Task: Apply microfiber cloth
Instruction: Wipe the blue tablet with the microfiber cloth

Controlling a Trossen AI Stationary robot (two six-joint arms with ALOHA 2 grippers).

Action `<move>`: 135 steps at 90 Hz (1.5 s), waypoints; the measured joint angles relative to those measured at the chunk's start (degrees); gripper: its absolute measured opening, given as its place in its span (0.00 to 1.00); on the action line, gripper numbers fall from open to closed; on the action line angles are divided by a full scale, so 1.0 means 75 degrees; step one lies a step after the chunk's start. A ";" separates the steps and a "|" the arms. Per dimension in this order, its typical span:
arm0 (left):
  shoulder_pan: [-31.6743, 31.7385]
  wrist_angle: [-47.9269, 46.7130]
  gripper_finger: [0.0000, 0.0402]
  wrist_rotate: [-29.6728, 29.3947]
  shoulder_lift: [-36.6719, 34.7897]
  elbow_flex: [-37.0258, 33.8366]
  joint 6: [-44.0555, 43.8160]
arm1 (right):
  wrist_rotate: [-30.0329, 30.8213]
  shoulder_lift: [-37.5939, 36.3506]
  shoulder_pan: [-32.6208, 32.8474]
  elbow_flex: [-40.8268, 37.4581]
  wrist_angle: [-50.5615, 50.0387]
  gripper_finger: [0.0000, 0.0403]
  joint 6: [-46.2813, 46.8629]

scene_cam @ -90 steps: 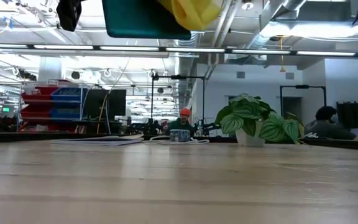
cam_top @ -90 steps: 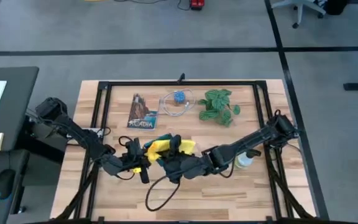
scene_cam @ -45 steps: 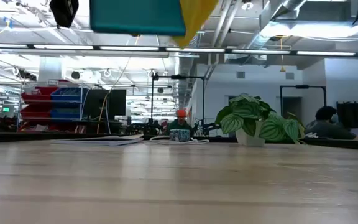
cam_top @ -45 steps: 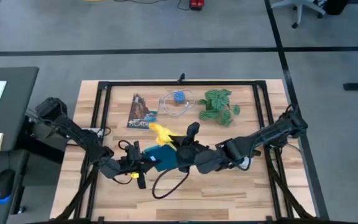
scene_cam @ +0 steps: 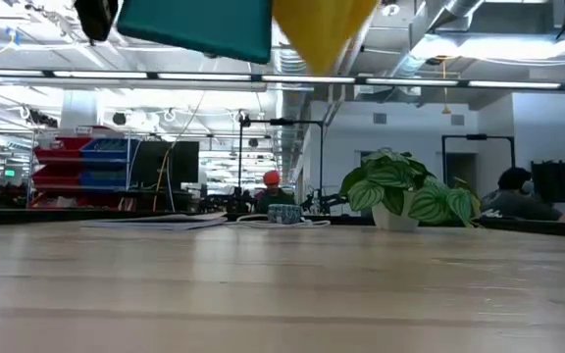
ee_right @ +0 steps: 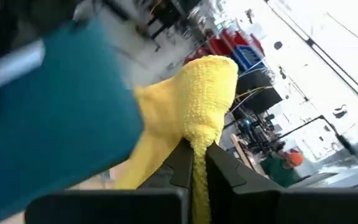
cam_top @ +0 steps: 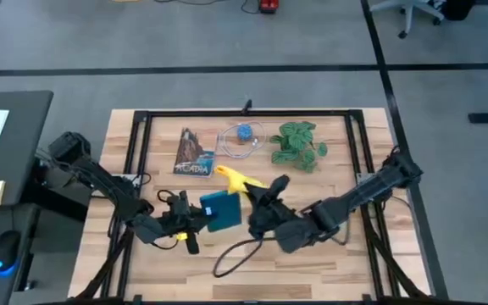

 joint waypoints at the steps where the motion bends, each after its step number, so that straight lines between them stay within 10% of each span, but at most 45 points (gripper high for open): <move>1: 0.0000 -0.0015 0.02 -0.0002 0.0003 0.0000 0.0000 | 0.0008 -0.0027 0.0029 0.0002 0.0002 0.01 0.0000; 59: 0.0052 0.0872 0.02 0.0016 0.0014 -0.0026 0.0744 | -0.3224 0.1515 -0.0228 0.0002 0.0005 0.01 0.1153; 113: -0.0794 0.0627 0.02 -0.0978 -0.0708 -0.0035 0.1704 | -0.4777 0.1791 -0.0604 0.0002 -0.4783 0.01 0.3722; 135: -0.1188 0.0536 0.02 -0.1536 -0.0843 -0.0035 0.1989 | -0.6090 0.2320 -0.1042 -0.0097 -0.3191 0.01 0.3477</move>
